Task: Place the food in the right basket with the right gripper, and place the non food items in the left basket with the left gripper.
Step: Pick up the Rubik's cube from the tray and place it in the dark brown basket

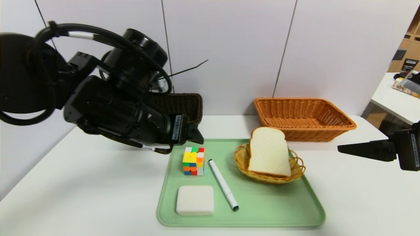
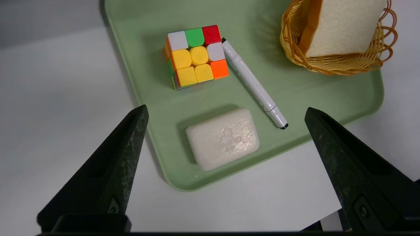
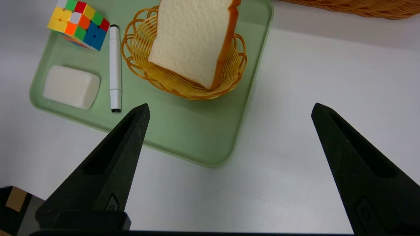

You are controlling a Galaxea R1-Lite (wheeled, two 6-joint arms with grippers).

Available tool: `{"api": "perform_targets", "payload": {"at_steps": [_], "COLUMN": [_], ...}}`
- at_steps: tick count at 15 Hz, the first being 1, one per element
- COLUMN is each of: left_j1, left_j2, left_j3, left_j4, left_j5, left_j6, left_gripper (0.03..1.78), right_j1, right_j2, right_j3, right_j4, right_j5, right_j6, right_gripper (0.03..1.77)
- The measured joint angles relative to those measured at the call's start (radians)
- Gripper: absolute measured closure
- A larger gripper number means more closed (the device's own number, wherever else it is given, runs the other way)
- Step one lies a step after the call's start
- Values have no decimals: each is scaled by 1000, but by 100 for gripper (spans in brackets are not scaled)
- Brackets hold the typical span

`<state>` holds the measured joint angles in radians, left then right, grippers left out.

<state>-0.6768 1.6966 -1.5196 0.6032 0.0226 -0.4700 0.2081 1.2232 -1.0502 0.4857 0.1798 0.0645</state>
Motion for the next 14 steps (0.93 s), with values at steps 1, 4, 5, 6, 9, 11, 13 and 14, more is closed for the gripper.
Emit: {"api": "perform_targets", "payload": {"at_steps": [1, 4, 5, 6, 9, 11, 13, 14], "left_j1": [-25, -66, -71, -75, -77, -78, -78, -77], "left_j2": [33, 134, 160, 184, 234, 262, 283, 293], "left_j3": [-26, -93, -105, -113, -126, -127, -128, -128], "left_j4": [13, 60, 65, 66, 66, 62, 60, 58], "left_j5": [27, 111, 135, 145, 159, 190, 206, 207], "left_j6": [-47, -139, -147, -149, -149, -149, -149, -148], "left_gripper": [12, 12, 12, 12, 12, 12, 12, 12], "right_j1": [0, 0, -1, -4, -9, -9, -11, -11], "right_j2": [1, 2, 1, 0, -6, -11, -15, -17], "right_j3": [6, 29, 36, 43, 71, 92, 103, 108], "right_j4": [0, -1, -1, -1, -39, -73, -76, -76], "right_j5": [0, -1, -1, -1, -3, -3, -3, -3], "right_j6": [0, -1, 0, 1, 2, 3, 3, 3], "right_gripper": [10, 10, 10, 10, 10, 10, 10, 10]}}
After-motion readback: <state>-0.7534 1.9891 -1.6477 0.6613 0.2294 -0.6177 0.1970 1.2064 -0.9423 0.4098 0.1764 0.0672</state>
